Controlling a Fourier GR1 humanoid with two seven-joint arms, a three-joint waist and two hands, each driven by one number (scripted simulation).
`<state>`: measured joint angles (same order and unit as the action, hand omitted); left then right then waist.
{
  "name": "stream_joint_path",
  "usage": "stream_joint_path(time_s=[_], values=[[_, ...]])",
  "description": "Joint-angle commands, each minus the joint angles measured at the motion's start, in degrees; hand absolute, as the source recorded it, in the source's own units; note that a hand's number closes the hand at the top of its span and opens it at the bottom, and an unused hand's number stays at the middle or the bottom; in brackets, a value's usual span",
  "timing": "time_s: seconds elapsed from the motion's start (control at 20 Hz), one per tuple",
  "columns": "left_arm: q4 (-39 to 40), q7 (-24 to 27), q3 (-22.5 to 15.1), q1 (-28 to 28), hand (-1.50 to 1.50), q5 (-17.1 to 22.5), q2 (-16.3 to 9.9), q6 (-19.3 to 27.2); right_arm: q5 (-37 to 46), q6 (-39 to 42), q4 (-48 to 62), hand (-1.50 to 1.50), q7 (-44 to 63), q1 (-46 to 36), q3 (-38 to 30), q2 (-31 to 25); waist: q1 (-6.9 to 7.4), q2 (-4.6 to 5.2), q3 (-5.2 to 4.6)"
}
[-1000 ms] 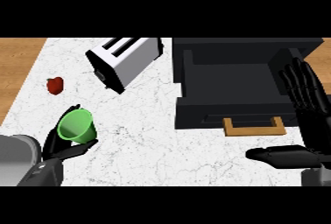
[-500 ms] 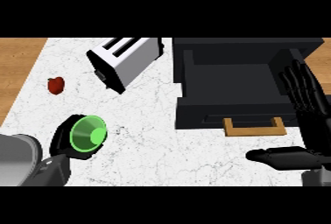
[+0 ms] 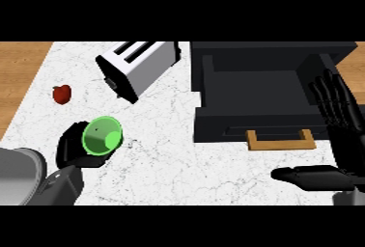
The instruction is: Pick up the cup, place it into the drawer and close the drawer
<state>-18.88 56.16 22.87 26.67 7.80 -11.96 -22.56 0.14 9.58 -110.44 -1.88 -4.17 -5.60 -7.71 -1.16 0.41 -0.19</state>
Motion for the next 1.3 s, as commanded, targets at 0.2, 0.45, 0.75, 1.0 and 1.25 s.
stream_joint_path(time_s=[0.2,0.45,0.75,1.0,1.25], values=[[-5.22,5.48,-0.1,4.88,1.5,1.6,1.84,-2.64,-0.4,0.96,-0.42,-1.5,-0.9,1.98,-0.7,-0.52,0.19,-0.22,0.12],[-11.82,0.16,-4.29,5.07,1.5,0.57,3.84,-2.36,-1.11,0.7,1.5,-1.5,0.4,-0.1,-2.76,-1.53,1.11,-0.51,0.2],[-26.72,-11.25,-7.92,9.38,1.5,0.88,7.11,6.71,-1.56,1.55,-0.98,-1.5,-0.73,3.6,-2.76,-1.26,1.57,-0.97,0.29],[-38.68,-21.52,-12.52,11.36,1.5,-0.08,11.69,13.51,-3.08,1.27,-4.44,-1.5,3.58,2.3,-3.44,-1.83,1.44,-0.93,0.24],[-40.1,-30.44,-16.5,18.91,1.5,0.41,11.9,19.73,-5.2,1.91,2.4,-1.5,3.28,-3.48,-7.36,-4.41,0.99,-0.43,0.21]])
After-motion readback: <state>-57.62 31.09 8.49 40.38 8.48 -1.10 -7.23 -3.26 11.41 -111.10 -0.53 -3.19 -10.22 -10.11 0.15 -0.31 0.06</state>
